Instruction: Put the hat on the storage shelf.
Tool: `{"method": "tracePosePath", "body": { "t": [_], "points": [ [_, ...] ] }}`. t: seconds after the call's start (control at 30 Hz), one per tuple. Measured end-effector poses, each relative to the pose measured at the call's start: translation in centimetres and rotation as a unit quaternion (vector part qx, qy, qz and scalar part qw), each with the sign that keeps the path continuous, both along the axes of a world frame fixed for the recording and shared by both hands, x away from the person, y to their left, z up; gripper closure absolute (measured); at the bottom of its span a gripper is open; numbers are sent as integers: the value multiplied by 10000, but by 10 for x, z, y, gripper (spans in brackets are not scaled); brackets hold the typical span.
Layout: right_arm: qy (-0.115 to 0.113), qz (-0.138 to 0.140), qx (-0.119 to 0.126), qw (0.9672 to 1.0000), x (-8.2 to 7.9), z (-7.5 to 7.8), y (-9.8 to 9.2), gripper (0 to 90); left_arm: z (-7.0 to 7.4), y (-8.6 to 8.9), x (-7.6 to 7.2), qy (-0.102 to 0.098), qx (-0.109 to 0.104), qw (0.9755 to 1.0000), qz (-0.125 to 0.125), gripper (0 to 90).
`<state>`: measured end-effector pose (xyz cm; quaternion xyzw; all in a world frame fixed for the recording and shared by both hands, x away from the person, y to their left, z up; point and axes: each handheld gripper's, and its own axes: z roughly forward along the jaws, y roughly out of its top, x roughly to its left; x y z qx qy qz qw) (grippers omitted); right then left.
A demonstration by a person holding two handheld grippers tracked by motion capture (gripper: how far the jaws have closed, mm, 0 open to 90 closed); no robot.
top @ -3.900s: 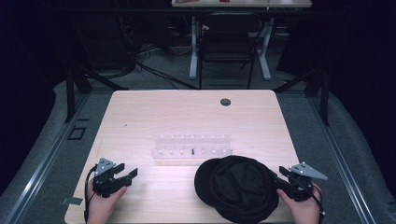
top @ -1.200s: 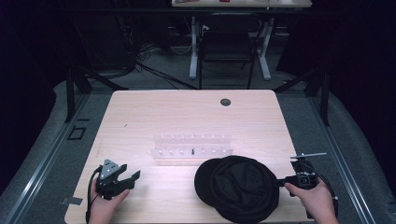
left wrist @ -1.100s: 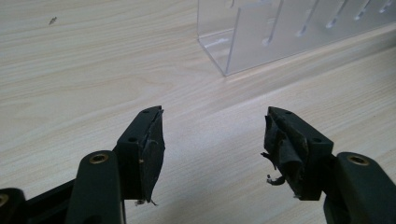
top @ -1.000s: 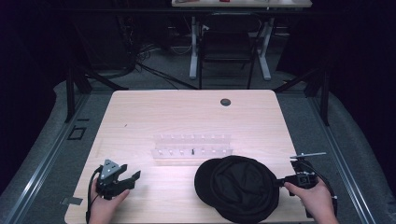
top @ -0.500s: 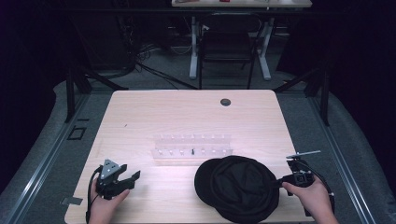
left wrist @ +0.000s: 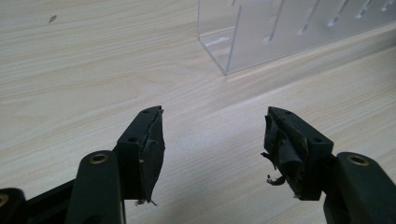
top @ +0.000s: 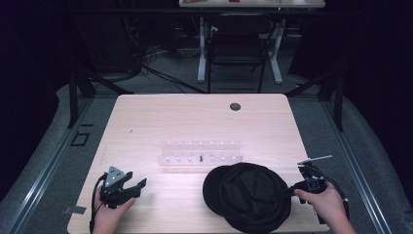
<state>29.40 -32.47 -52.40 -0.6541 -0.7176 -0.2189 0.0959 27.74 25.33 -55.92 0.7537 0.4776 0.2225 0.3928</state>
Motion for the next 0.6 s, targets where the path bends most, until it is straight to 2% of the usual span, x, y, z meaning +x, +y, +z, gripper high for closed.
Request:
{"method": "tracePosePath", "body": {
  "t": [0.07,0.13,0.37,0.4,0.5,0.53,0.57,0.6],
  "points": [
    [-12,-51,12,10000,0,0,1,841,0,0,0,3,2,10000,-3,382],
    [58,112,-17,9999,1,2,1,856,0,0,0,1,0,10000,2,381],
    [86,100,-39,9999,1,4,1,868,0,0,0,0,6,10000,2,381],
    [29,-26,0,10000,0,4,2,870,0,0,0,-2,4,10000,2,382],
    [88,74,24,9999,1,5,1,873,0,0,0,-7,3,10000,6,382],
    [62,22,45,10000,1,6,1,874,0,0,0,-5,3,10000,7,381],
    [11,-143,46,9999,0,6,4,875,0,0,0,-4,4,10000,5,382],
    [45,27,104,9999,0,8,1,878,0,0,0,-4,3,10000,5,381]
  ]
}}
